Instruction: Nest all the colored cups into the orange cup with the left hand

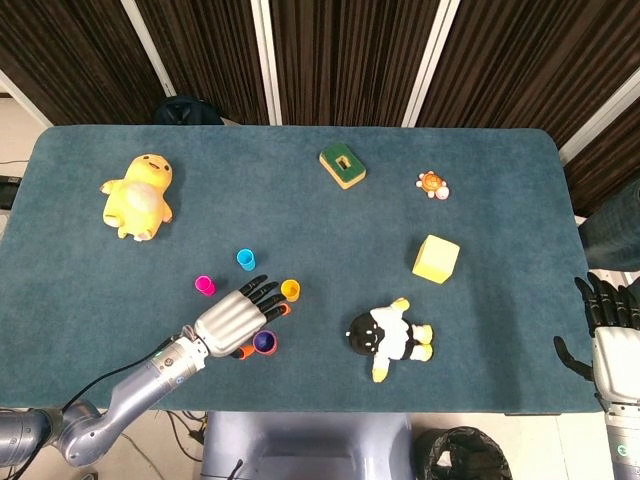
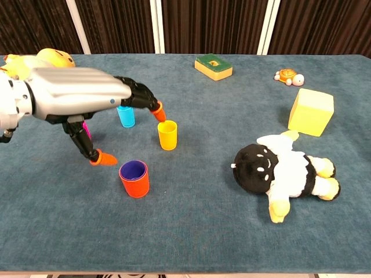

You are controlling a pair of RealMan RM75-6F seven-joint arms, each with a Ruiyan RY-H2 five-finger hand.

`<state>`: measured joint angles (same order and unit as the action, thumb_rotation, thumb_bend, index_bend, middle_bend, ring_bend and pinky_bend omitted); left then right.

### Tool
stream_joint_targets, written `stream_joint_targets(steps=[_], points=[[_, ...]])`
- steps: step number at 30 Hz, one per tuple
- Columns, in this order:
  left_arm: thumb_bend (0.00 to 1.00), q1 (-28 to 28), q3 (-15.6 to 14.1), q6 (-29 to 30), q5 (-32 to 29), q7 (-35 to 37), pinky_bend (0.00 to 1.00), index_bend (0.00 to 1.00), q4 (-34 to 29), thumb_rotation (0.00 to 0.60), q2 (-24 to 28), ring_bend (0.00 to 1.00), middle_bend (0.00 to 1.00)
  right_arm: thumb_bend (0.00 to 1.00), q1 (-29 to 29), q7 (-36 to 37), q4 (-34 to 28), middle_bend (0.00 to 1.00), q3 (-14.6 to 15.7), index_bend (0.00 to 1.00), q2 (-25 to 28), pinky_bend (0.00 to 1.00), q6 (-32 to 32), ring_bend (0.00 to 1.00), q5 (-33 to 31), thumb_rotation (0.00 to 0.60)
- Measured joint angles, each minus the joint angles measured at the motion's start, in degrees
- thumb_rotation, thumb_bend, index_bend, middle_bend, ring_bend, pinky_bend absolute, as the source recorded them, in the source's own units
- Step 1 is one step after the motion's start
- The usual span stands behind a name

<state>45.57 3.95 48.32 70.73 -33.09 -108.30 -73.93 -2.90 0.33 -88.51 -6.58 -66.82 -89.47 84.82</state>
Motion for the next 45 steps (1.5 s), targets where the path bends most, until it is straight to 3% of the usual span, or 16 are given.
stream_joint_targets(steps=[15, 30, 45], points=[[0.19, 0.4, 4.0, 4.0, -3.8, 2.8, 0.01, 0.18, 9.2, 0.6, -4.6, 0.0, 0.13, 0.37, -0.2, -0.7, 0.0, 0.05, 0.1, 0.07, -0.2, 0.04, 0.4, 0.07, -0.1, 0.6], [0.19, 8.1, 6.2, -2.6, -12.2, -1.5, 0.01, 0.19, 19.7, 0.6, -12.8, 0.0, 0.14, 0.37, -0.3, -1.3, 0.2, 0.05, 0.1, 0.07, -0.5, 0.04, 0.7, 0.07, -0.2, 0.6], [0.19, 11.6, 5.6, -2.5, -14.7, -4.8, 0.02, 0.34, 24.8, 0.6, -18.6, 0.0, 0.19, 0.37, -0.3, -1.3, 0.2, 0.05, 0.1, 0.07, -0.6, 0.04, 0.8, 0.07, -0.3, 0.6]])
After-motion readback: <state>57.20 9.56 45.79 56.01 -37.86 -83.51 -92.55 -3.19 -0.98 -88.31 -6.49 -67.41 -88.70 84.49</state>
